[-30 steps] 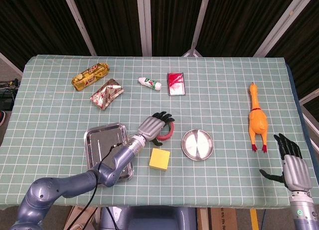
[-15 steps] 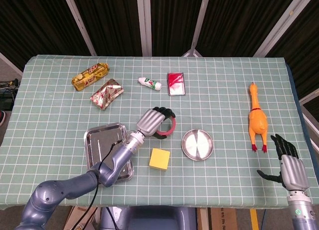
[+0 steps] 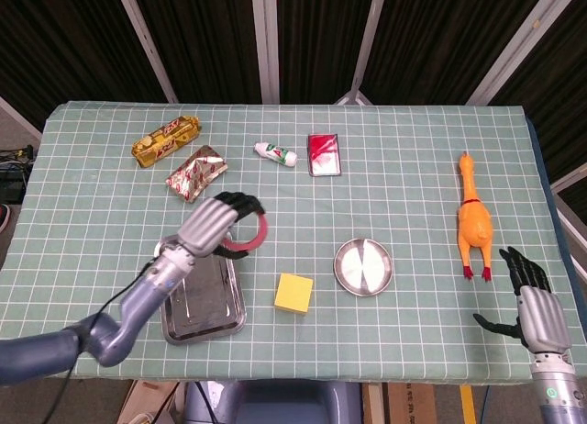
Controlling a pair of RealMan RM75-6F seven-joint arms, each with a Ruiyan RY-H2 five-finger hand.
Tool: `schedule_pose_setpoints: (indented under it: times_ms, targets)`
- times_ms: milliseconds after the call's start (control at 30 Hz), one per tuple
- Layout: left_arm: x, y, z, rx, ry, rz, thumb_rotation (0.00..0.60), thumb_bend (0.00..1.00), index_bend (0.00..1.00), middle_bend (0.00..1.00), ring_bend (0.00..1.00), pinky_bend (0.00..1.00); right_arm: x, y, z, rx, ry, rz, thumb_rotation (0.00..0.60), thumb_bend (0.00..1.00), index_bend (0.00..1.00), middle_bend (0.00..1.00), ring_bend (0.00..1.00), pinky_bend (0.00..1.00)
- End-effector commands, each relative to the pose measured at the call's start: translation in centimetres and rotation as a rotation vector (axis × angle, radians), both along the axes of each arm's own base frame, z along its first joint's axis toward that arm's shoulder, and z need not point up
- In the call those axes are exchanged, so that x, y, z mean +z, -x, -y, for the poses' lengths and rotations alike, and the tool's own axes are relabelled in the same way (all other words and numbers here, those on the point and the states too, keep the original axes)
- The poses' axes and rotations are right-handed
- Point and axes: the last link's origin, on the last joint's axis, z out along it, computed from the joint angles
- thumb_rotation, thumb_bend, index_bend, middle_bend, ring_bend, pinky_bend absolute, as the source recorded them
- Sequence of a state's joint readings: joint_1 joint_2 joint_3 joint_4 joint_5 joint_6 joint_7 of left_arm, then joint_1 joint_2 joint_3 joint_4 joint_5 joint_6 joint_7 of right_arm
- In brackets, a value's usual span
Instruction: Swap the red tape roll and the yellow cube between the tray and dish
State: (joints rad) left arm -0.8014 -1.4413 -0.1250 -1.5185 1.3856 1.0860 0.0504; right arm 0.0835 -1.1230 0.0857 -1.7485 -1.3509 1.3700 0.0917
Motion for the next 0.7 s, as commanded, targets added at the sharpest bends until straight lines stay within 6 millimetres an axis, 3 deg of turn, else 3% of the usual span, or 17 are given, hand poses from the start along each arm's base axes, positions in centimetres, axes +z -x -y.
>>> schedule_pose_setpoints:
  times_ms: [33,267,467,567,600,700]
  targets:
    - [1.9,5.4,3.7,0.065,0.024,-0.103,0.6,0.58,0.43,0.45,0.38,0.49,-0.2,-0.2,-0.1,0.003,-0.004,0.0,0.6,0.02,0.02,0.0,0.01,0.0]
    - [0.4,9.5,5.1,0.13,0.093,-0.135,0.6,0.57,0.43,0.41,0.34,0.46,-0.5,-0.3,-0.2,0.007,-0.021,0.006,0.6,0.02,0.03,0.0,0.01,0.0]
    - [-1.4,11.2,4.9,0.164,0.137,-0.144,0.6,0.55,0.41,0.28,0.21,0.36,-0.3,-0.2,-0.1,0.002,-0.011,0.016,0.6,0.02,0.03,0.0,0.01,0.0]
    - [-1.8,11.6,5.1,0.169,0.177,-0.169,0.6,0.44,0.34,0.12,0.06,0.22,-0.4,-0.3,-0.1,0.002,-0.016,0.029,0.6,0.02,0.03,0.0,0.01,0.0]
    - [-1.9,11.8,5.2,0.174,0.196,-0.189,0.6,0.35,0.27,0.05,0.02,0.16,-0.4,-0.2,-0.1,0.003,-0.018,0.029,0.6,0.02,0.03,0.0,0.01,0.0]
    - [-1.4,11.9,5.2,0.201,0.251,-0.227,0.6,0.15,0.15,0.0,0.0,0.07,-0.5,-0.3,-0.1,0.006,-0.023,0.03,0.6,0.02,0.03,0.0,0.01,0.0]
